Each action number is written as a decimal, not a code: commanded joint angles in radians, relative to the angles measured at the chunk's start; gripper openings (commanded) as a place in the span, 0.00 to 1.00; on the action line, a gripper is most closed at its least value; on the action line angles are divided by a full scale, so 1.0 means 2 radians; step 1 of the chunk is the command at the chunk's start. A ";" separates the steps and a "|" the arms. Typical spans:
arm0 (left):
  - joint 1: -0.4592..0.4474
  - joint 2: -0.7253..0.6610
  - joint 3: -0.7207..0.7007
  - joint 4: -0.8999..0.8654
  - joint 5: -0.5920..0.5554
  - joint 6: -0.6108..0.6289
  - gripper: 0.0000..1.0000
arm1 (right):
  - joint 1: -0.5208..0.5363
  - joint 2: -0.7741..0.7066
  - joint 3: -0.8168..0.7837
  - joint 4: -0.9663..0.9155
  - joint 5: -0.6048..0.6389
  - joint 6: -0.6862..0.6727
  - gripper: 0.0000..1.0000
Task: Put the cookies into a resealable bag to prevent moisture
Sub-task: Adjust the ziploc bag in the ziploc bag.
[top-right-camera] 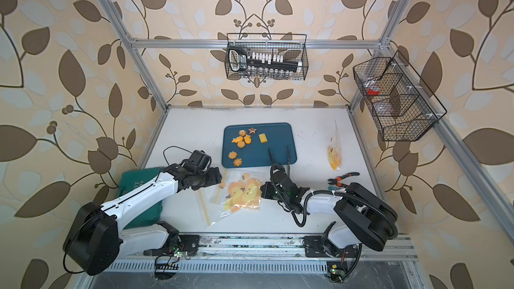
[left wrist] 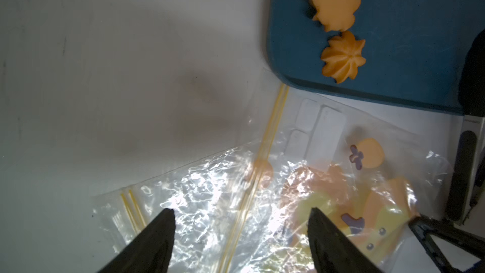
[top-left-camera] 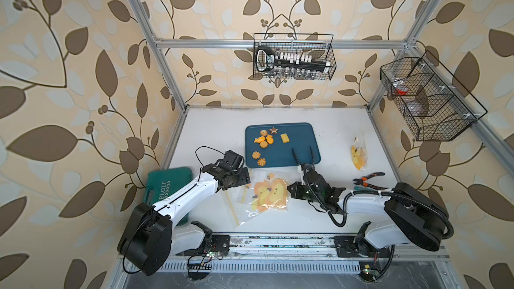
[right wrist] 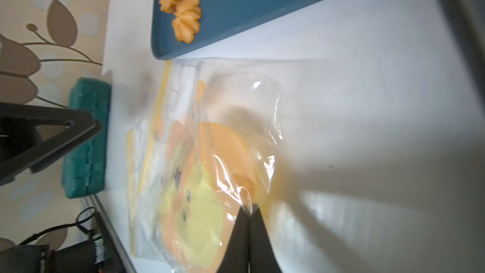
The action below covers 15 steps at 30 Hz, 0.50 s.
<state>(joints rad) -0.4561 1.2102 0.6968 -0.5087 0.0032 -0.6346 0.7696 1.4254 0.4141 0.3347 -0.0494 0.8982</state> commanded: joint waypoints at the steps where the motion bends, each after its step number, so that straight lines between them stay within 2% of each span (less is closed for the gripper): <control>1: 0.002 0.002 -0.006 0.016 0.020 -0.002 0.71 | -0.015 -0.021 0.017 -0.090 0.009 -0.071 0.00; 2: 0.002 0.007 -0.006 0.022 0.027 -0.001 0.68 | -0.015 -0.027 0.018 -0.100 0.017 -0.075 0.09; 3: 0.002 0.012 -0.008 0.027 0.035 0.000 0.66 | -0.015 -0.034 0.014 -0.099 0.017 -0.073 0.25; 5: 0.002 0.020 -0.009 0.034 0.044 0.001 0.62 | -0.015 -0.047 0.001 -0.077 0.006 -0.055 0.42; 6: 0.001 0.023 -0.009 0.038 0.048 0.002 0.61 | -0.012 -0.051 -0.008 -0.059 0.001 -0.038 0.47; 8: 0.002 0.027 -0.008 0.042 0.053 0.003 0.61 | -0.001 -0.060 -0.027 -0.027 0.008 -0.002 0.51; 15: 0.001 0.043 -0.004 0.049 0.068 0.012 0.60 | 0.058 -0.066 -0.059 -0.004 0.081 0.123 0.51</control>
<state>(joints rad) -0.4568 1.2865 0.6846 -0.4309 0.1070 -0.6296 0.8558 1.3045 0.3313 0.2916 0.0280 0.9997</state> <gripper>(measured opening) 0.605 0.508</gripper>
